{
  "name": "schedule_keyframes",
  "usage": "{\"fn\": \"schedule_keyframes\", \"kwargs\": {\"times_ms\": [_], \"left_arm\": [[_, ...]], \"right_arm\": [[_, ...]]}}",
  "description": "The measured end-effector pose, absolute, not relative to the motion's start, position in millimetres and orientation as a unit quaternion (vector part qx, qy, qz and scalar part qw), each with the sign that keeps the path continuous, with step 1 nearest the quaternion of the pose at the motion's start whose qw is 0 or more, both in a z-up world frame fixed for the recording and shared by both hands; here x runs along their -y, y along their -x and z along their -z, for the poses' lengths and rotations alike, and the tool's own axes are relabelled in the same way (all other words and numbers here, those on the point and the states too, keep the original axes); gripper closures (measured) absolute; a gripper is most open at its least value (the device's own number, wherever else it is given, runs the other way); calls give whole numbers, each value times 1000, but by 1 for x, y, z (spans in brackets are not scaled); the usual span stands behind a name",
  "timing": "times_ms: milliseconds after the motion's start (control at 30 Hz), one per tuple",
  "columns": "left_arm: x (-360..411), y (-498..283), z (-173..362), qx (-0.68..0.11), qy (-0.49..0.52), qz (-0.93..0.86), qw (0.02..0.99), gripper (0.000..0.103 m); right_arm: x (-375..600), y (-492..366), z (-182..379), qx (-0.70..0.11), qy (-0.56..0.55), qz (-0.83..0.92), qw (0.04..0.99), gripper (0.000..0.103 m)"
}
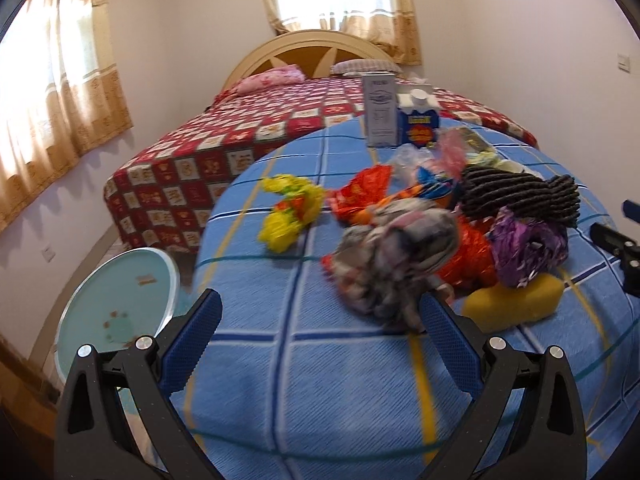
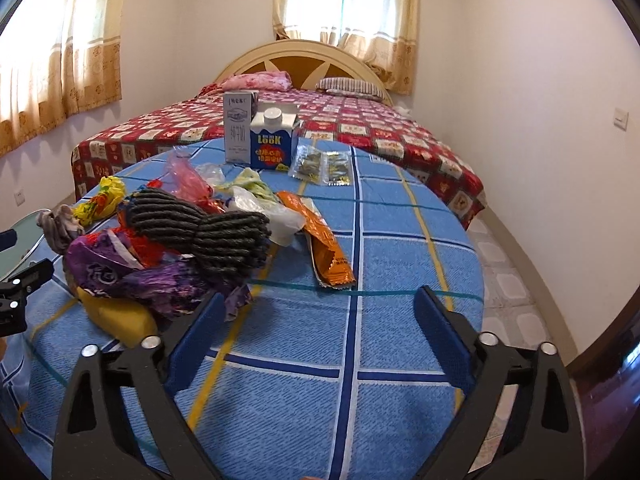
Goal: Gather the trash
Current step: 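Grasp the patterned rag with the left gripper while the right grasps the black striped cloth, then carry the rag and black cloth over the light-blue bin with both grippers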
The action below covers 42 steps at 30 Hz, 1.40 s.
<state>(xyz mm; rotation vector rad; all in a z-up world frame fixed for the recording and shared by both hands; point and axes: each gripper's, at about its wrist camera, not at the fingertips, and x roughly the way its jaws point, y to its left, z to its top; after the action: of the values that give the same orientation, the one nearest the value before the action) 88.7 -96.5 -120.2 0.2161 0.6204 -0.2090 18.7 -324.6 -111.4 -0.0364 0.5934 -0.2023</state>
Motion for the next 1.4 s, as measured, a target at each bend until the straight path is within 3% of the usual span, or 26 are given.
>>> {"fn": "schedule_keyframes", "kwargs": {"times_ms": [100, 200, 233, 333, 733, 833, 1000, 1067, 1400], "left_arm": [[105, -96, 123, -307, -104, 116, 939, 10], [110, -104, 127, -320, -96, 138, 932, 27], [111, -106, 129, -325, -95, 146, 930, 36], [113, -109, 133, -338, -93, 174, 920, 77], [78, -86, 93, -311, -100, 141, 935, 81], [64, -84, 89, -316, -102, 125, 935, 80], [45, -84, 96, -334, -99, 109, 931, 80], [37, -83, 97, -338, -95, 105, 930, 80], [3, -84, 81, -325, -90, 57, 940, 80]], "right_arm": [[326, -24, 120, -303, 16, 97, 948, 18], [328, -27, 127, -308, 16, 96, 946, 18], [328, -27, 128, -309, 15, 95, 946, 18], [329, -28, 131, -308, 13, 96, 946, 18], [332, -29, 92, -252, -25, 74, 965, 19], [323, -41, 91, -257, -22, 60, 964, 24], [313, -63, 103, -286, -35, 12, 957, 55], [306, -64, 106, -290, -36, -13, 956, 90], [293, -53, 69, -242, -13, -33, 970, 94]]}}
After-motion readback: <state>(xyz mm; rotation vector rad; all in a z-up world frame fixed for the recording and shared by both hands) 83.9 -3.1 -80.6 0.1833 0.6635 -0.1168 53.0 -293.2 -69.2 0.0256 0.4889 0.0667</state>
